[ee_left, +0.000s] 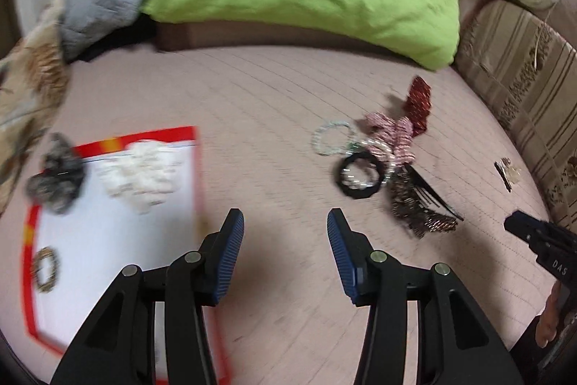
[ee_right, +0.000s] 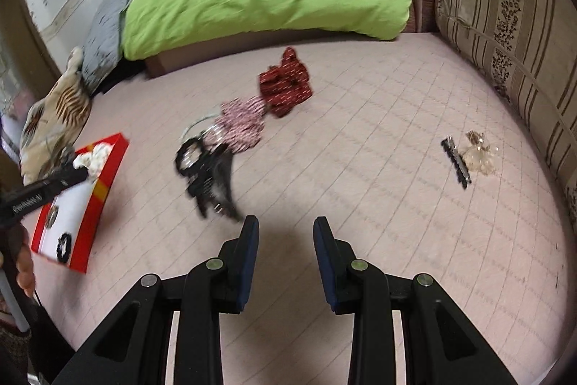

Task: Organize jewelry
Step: 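Grasp the red polka-dot scrunchie with the right tool while the left tool grasps a black hair tie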

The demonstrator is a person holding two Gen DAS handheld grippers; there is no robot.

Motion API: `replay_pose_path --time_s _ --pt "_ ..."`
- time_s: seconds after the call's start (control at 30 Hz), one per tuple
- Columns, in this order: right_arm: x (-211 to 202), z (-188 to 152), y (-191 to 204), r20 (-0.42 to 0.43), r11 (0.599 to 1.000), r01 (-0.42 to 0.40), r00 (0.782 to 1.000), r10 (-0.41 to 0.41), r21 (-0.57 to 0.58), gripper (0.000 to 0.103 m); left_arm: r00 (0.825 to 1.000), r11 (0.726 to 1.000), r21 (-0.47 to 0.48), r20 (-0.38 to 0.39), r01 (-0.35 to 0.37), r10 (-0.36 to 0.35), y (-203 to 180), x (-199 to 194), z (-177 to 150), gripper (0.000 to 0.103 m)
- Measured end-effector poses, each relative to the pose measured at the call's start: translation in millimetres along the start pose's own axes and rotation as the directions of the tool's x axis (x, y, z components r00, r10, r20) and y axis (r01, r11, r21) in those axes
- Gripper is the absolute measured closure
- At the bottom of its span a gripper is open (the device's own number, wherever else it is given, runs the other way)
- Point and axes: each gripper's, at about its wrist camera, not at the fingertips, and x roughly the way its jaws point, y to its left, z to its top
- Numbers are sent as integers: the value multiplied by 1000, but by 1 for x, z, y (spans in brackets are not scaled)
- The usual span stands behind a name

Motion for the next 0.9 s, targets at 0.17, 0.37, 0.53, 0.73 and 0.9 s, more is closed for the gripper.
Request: replay_pose_path --time_s 0.17,0.37,0.53,0.73,0.9 --pt "27 29 -13 4 1000 -11 1000 11 19 69 994 996 6 -66 91 -90 -19 48 11 57" --pt "60 73 -18 12 996 -70 998 69 60 52 984 989 -7 -101 149 -149 -30 88 26 58" --pt "86 110 -2 23 996 -80 997 79 37 47 977 984 3 -123 176 -175 -35 109 34 65" --pt "123 136 3 -5 996 -55 998 56 75 47 968 977 0 -141 211 -209 -38 123 35 71" --pt "145 144 -4 -54 993 -31 998 37 114 72 961 972 -19 -142 236 -236 -35 123 34 92"
